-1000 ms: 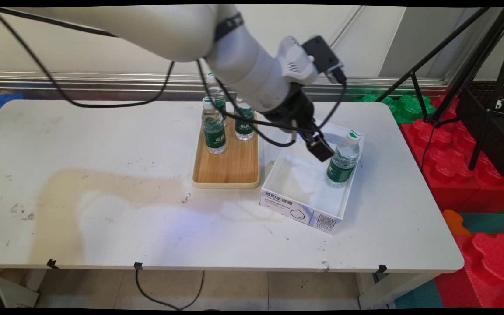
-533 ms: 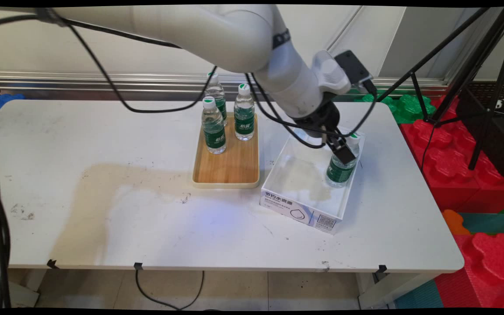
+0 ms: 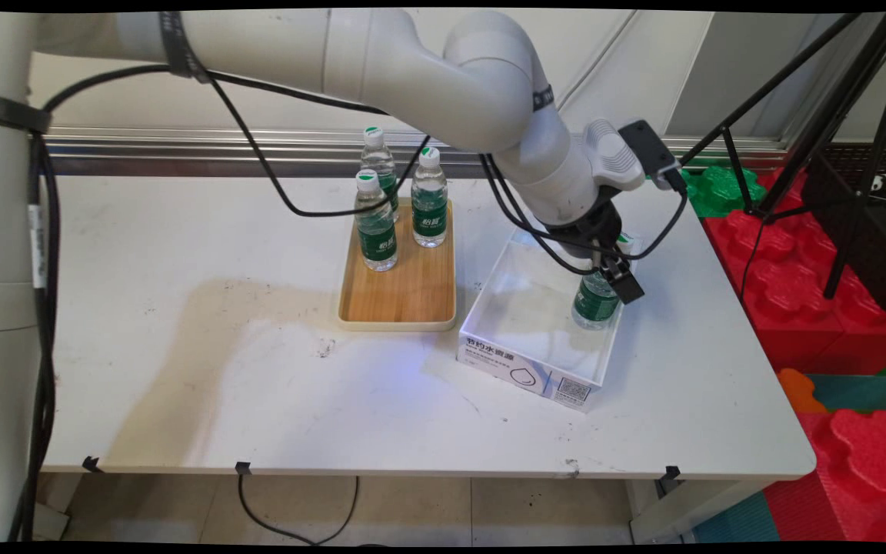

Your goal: Pick up the green bottle from the white box, then place the picked object on the tray

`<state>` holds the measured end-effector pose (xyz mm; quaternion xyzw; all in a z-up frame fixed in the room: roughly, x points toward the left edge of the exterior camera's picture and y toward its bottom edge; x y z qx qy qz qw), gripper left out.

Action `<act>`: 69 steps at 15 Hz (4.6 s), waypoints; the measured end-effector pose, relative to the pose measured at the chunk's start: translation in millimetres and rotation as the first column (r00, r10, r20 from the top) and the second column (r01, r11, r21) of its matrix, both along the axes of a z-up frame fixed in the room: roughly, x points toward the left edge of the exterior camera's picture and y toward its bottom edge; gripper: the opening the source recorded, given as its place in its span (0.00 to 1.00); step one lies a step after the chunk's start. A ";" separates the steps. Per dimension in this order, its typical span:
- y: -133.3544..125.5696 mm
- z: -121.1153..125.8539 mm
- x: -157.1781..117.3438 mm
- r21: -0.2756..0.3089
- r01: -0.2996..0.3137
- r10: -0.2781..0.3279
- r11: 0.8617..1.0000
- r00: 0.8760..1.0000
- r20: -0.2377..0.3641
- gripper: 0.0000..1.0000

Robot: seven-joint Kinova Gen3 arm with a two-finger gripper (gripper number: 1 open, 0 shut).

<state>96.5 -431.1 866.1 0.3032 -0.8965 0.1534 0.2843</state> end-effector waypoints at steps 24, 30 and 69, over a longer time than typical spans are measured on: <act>28.3 68.9 52.8 -0.115 -0.064 0.057 0.991 0.996 -0.064 0.00; 63.1 104.7 116.4 -0.167 -0.087 0.077 0.982 0.995 -0.068 0.00; 86.6 -15.5 248.3 -0.037 -0.041 0.041 0.998 0.999 0.001 1.00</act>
